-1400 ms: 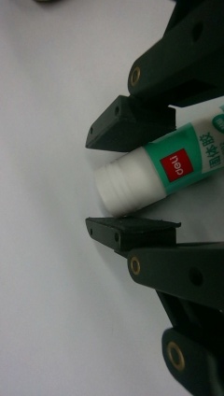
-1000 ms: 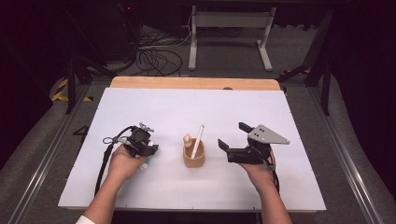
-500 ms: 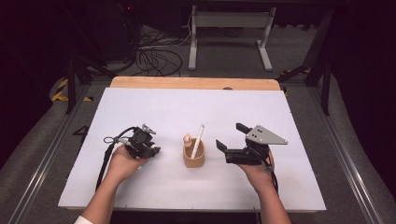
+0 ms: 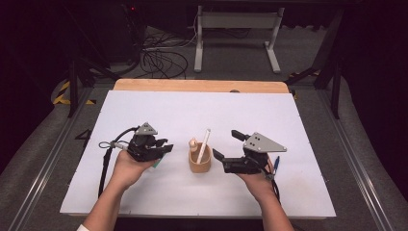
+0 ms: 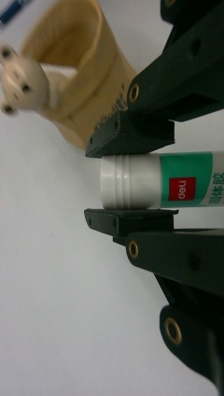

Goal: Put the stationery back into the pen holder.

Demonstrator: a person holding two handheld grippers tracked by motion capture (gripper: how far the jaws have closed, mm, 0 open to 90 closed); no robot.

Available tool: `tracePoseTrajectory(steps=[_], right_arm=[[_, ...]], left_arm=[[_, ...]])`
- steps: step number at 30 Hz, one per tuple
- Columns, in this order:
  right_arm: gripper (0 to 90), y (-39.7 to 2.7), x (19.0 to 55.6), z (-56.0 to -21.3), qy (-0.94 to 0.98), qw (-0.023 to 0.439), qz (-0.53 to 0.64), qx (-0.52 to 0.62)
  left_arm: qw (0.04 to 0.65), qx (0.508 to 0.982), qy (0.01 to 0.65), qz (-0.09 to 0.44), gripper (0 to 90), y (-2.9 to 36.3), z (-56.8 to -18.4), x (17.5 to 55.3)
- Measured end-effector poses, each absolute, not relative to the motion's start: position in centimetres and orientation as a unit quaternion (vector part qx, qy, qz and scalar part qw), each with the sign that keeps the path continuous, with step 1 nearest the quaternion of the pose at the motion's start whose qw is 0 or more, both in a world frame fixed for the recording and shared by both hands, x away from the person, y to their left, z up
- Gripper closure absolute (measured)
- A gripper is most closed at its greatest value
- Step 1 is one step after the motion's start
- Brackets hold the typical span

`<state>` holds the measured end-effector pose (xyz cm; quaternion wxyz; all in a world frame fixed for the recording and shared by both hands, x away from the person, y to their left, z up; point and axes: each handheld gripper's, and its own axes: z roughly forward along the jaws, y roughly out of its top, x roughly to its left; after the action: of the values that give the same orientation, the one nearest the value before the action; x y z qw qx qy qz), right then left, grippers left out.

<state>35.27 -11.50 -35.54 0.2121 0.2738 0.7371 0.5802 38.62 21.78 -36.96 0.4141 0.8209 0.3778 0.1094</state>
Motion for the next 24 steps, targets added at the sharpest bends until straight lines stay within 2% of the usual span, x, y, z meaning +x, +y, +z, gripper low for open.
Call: tracePoseTrajectory(steps=[15,24], right_arm=[[32.1,-7.5,34.2,-37.0,0.761,0.143,0.587,0.237],[39.9,-6.2,33.9,-37.8,0.768,0.109,0.590,0.224]], left_arm=[[0.497,0.797,0.329,0.096,64.9,20.3,-34.7,36.4],[0.529,0.792,0.292,0.085,64.9,19.2,-34.4,35.6]])
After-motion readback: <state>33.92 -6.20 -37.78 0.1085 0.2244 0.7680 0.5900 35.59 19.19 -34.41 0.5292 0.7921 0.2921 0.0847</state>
